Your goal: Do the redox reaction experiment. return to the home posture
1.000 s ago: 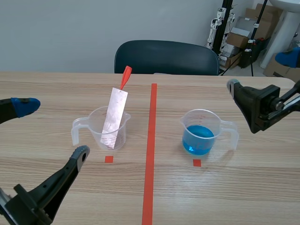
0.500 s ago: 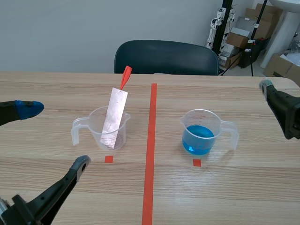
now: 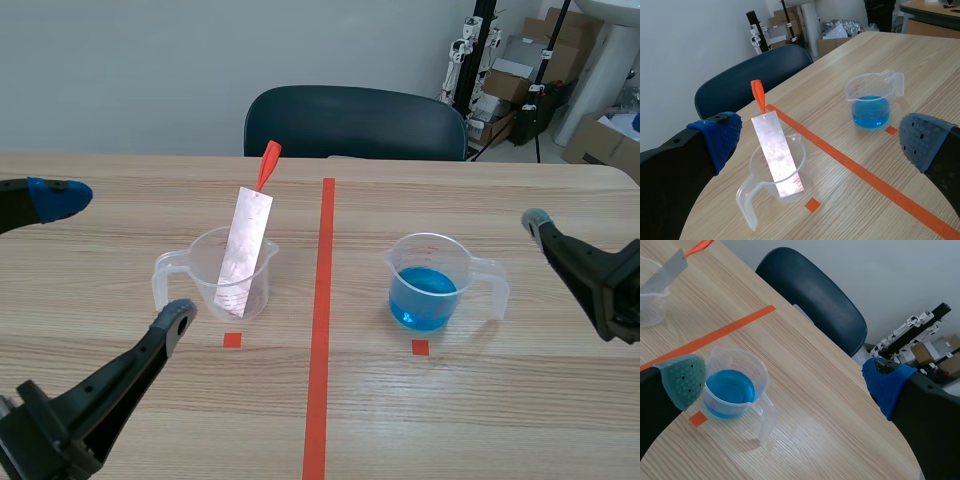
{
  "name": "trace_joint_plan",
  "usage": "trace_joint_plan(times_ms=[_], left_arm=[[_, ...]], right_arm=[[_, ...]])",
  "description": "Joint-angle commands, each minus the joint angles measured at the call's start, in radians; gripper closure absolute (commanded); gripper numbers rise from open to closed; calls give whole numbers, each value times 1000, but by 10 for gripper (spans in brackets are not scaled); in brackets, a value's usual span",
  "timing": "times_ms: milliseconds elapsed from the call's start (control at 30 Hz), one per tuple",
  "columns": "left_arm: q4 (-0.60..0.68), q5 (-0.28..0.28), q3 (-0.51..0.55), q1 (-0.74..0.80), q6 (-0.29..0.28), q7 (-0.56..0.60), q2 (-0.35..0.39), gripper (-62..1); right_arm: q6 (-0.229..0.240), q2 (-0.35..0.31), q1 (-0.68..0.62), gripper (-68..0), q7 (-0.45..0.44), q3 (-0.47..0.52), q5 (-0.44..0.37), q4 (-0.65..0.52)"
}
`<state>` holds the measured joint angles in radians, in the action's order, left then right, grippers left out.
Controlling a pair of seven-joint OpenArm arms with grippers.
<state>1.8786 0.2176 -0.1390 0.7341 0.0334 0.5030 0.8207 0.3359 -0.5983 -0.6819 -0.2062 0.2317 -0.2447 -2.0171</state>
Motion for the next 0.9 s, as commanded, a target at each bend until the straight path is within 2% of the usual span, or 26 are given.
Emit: trace_joint_plan(times_ms=[0, 33, 133, 200, 267, 400, 533, 633, 700, 867], left_arm=[[14, 4, -6, 2, 10, 0, 16, -623], [14, 4, -6, 2, 20, -2, 26, -623], [14, 4, -6, 2, 63, -6, 63, -623], [14, 5, -6, 2, 85, -8, 92, -623], [14, 8, -6, 2, 100, -8, 114, -623], [14, 8, -6, 2, 112, -33, 129, -623], [13, 7, -6, 2, 114, -34, 131, -623], [12, 8, -5, 2, 114, -55, 140, -623], [12, 8, -5, 2, 114, -56, 142, -623], [1, 8, -2, -1, 114, -54, 141, -623]], right_arm=[[-2, 31, 2, -679, 8, -3, -6, -55], [-5, 42, -10, -679, 13, -3, -5, -76], [-52, 67, -73, -679, 24, -3, 8, -129], [-59, 95, -107, -679, 17, 0, 26, -140], [-60, 131, -126, -679, 18, 6, 43, -140], [-111, 195, -153, -679, -9, 35, 69, -140], [-101, 209, -183, -679, -29, 49, 118, -140], [-54, 208, -185, -679, -36, 48, 122, -140], [-40, 206, -185, -679, -36, 48, 122, -140], [-36, 151, -185, -679, -35, 9, 122, -140]])
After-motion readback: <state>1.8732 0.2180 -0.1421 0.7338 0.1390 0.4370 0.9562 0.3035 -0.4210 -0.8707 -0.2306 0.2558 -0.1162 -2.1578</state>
